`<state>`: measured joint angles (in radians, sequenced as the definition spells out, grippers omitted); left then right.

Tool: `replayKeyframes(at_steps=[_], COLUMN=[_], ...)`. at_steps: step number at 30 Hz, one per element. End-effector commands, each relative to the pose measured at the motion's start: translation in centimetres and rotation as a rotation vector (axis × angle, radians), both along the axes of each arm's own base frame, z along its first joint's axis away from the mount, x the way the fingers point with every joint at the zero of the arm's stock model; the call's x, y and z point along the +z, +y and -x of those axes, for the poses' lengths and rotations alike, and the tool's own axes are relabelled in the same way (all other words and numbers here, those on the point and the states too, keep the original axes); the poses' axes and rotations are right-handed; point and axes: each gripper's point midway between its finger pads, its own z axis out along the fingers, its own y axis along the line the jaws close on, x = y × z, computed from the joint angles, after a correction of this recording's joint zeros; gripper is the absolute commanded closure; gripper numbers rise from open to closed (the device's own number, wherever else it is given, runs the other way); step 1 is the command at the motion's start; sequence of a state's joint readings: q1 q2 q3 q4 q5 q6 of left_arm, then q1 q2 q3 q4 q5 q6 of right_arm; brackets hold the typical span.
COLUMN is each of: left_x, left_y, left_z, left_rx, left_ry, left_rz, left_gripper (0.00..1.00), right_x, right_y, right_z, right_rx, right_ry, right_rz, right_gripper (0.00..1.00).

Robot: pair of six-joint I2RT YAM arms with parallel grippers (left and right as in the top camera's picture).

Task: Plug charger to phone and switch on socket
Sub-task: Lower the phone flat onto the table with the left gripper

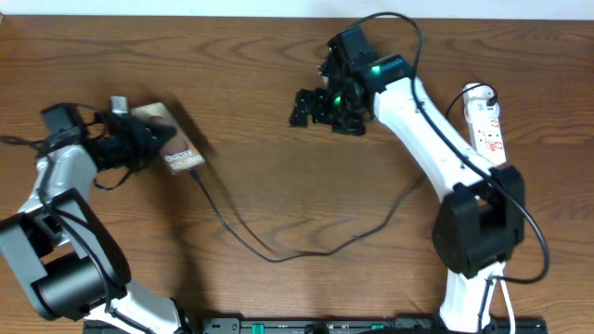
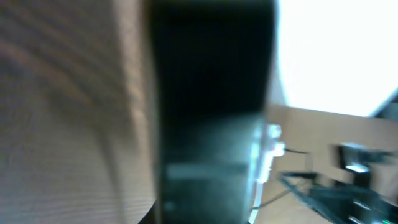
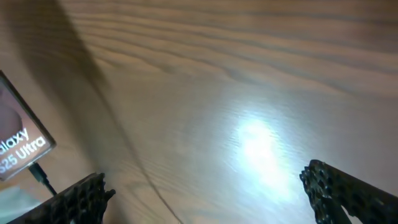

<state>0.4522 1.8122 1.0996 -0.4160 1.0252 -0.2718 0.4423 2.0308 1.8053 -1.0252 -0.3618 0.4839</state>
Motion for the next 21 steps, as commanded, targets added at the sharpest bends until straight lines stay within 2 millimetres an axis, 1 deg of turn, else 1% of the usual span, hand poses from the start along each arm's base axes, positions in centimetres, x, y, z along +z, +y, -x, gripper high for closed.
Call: replayKeyframes(at_steps=[1, 4, 6, 8, 11, 14, 21], left_x=[-2.1, -2.7, -3.4, -3.9, -4.3, -5.0, -8.1], left_y=[-0.6, -2.1, -2.7, -3.1, -4.1, -4.6, -5.1], left_z=[0.1, 0.1, 0.1, 0.2, 0.5, 0.8, 2.2], left_rx=[-0.017, -0.043, -0.027, -0.012, -0.034, -0.041, -0.036], left_ry=[0.065, 0.093, 0.139, 0.177, 0.188, 0.213, 0.325], left_rz=[-0.143, -0.183, -0.21, -0.224, -0.229, -0.221, -0.173], left_gripper=[0.92, 0.93, 0.92, 0.93, 0.93, 0.93, 0.93], right_x=[-0.1, -0.3, -0.4, -0.5, -0.6, -0.6, -0.6], right_y=[-1.8, -2.0, -2.0, -1.9, -1.6, -1.3, -1.2], right_z=[0.1, 1.2, 1.6, 1.7, 1.8, 2.0, 2.1], right_rx=[0.005, 0.013, 0.019, 0.024, 0.024, 0.033, 0.036], right_ry=[-0.03, 0.007, 0.02, 0.015, 0.006, 0.001, 0.0], right_rz=[0.112, 0.131, 0.141, 0.154, 0.17, 0.178, 0.182], right_gripper=[0.04, 0.07, 0.07, 0.06, 0.05, 0.04, 0.03])
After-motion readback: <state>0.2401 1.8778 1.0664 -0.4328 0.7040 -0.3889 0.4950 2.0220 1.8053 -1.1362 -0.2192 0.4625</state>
